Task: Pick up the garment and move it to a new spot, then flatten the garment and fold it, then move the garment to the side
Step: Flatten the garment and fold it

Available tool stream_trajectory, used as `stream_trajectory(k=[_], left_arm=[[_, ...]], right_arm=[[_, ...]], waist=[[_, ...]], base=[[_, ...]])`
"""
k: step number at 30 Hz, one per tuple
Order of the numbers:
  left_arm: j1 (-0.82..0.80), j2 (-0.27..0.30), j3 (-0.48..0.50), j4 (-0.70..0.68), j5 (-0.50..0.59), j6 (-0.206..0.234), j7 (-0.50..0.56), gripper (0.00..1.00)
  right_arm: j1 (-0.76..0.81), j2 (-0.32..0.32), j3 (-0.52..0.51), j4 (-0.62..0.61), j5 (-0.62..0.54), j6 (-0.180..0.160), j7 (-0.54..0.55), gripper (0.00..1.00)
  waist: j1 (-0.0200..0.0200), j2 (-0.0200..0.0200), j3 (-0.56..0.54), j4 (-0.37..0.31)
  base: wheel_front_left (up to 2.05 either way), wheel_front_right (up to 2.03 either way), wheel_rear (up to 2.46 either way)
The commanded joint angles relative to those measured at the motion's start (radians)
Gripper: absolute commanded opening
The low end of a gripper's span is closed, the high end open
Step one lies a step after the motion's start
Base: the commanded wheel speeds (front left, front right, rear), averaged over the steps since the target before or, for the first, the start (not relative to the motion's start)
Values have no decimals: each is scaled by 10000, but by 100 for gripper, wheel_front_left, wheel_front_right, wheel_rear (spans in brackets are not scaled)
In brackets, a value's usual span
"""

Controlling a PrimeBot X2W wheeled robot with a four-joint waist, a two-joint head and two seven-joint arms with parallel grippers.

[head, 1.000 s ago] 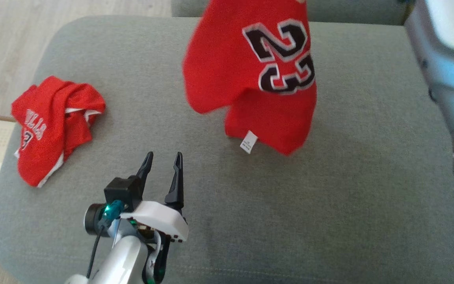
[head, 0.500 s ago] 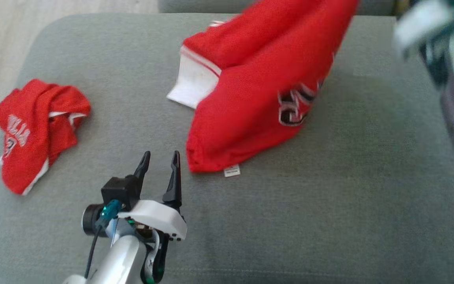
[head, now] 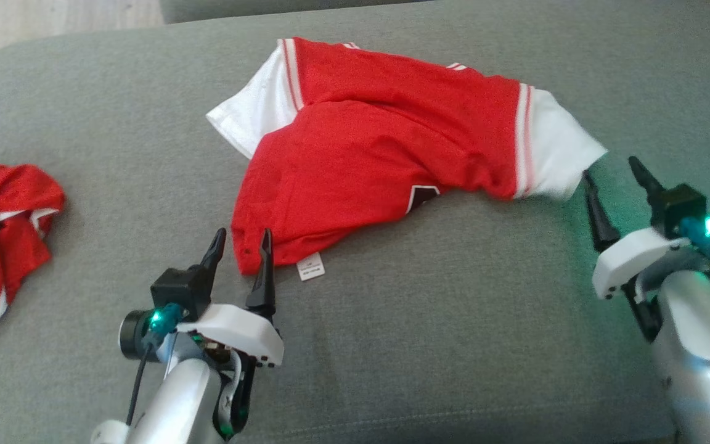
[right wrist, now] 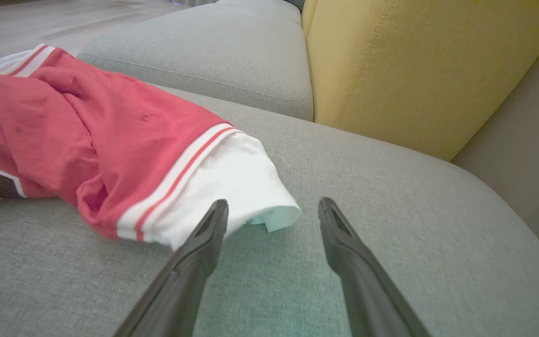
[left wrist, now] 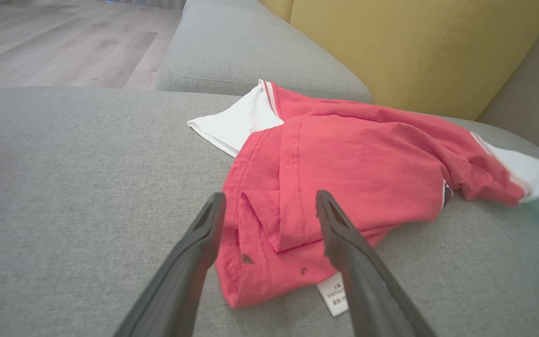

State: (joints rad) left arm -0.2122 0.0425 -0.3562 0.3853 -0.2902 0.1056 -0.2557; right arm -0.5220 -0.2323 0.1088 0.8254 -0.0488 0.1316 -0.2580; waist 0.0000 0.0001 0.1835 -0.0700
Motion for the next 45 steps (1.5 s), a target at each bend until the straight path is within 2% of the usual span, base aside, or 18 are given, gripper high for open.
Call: stream_trajectory(k=[1, 6, 13, 18, 24, 34, 41, 42, 44, 45], left_arm=[[-425, 78, 365, -224, 133, -5, -61, 100], [-971, 78, 425, 68, 160, -89, -61, 100], [-2420, 78, 360, 1013, -107, -331, -61, 100], [-3824, 78, 282, 2413, -730, -837, -61, 100], [-5167, 78, 336, 4231, -1791, -1400, 1, 100], [-6563, 81, 524, 6588, -2514, -1814, 150, 100], [-6789, 79, -36, 7097, -2936, -2134, 285, 100], [-6806, 79, -178, 7115, -2980, -2169, 323, 86], [-6839, 79, -431, 7111, -3081, -2223, 334, 45], [-6869, 79, -591, 7120, -3037, -2235, 309, 19]], right_arm=[[73, 118, -32, -463, -86, -9, -37, 100], [448, 659, -499, -1215, -193, -9, -37, 100], [616, 1167, -481, -1837, -224, -9, -37, 100], [495, 1444, -131, -2063, -166, -9, -37, 100], [332, 1601, 178, -2320, 10, -9, -37, 100], [274, 1716, 268, -2756, 153, -9, -38, 100], [243, 1757, 284, -2712, 199, -9, -38, 100], [233, 1762, 304, -2700, 213, -9, -38, 100], [206, 1772, 347, -2673, 246, -9, -38, 100], [192, 1776, 358, -2662, 262, -9, -38, 100]], waist=[[0, -1, 22, -144], [0, -1, 217, -392], [0, -1, 576, -647], [0, -1, 891, -1051], [0, -1, 1237, -1459], [0, -1, 1616, -1634], [0, -1, 1615, -1590], [0, -1, 1613, -1587], [0, -1, 1616, -1589], [0, -1, 1610, -1584]], base=[[0, 0, 0], [0, 0, 0], [0, 0, 0], [0, 0, 0], [0, 0, 0], [0, 0, 0], [0, 0, 0], [0, 0, 0], [0, 0, 0], [0, 0, 0]])
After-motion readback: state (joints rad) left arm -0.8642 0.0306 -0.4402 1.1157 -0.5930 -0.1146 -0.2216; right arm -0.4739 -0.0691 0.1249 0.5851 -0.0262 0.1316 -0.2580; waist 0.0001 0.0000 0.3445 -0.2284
